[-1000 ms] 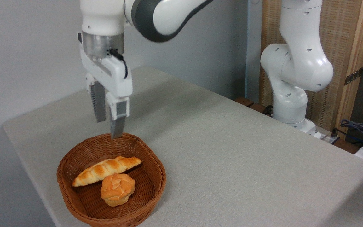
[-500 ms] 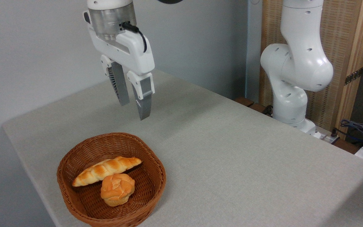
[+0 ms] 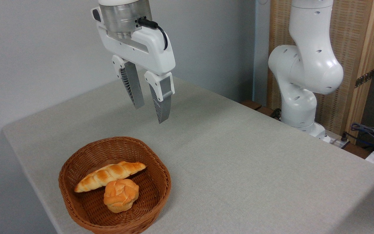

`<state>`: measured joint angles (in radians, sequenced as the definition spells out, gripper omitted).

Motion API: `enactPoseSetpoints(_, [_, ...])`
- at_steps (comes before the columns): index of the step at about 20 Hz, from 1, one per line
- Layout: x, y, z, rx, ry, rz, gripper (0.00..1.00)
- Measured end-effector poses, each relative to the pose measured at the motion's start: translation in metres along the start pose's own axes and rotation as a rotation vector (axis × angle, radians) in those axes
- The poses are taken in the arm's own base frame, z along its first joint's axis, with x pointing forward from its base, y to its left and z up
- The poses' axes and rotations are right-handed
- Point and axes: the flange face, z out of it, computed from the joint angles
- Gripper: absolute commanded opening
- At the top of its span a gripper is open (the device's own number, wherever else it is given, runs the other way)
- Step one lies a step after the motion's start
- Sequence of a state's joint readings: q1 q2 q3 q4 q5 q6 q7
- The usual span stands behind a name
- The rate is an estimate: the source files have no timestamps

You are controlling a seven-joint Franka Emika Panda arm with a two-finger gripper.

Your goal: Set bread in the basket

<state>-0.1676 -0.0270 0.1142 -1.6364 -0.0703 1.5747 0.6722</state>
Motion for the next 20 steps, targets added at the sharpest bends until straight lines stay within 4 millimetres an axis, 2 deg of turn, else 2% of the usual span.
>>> enactPoseSetpoints(12, [0.005,-0.004,-0.010,0.039,0.048,0.012,1.00])
enactPoseSetpoints(20, [-0.001,-0.011,-0.011,0.042,0.048,-0.003,1.00])
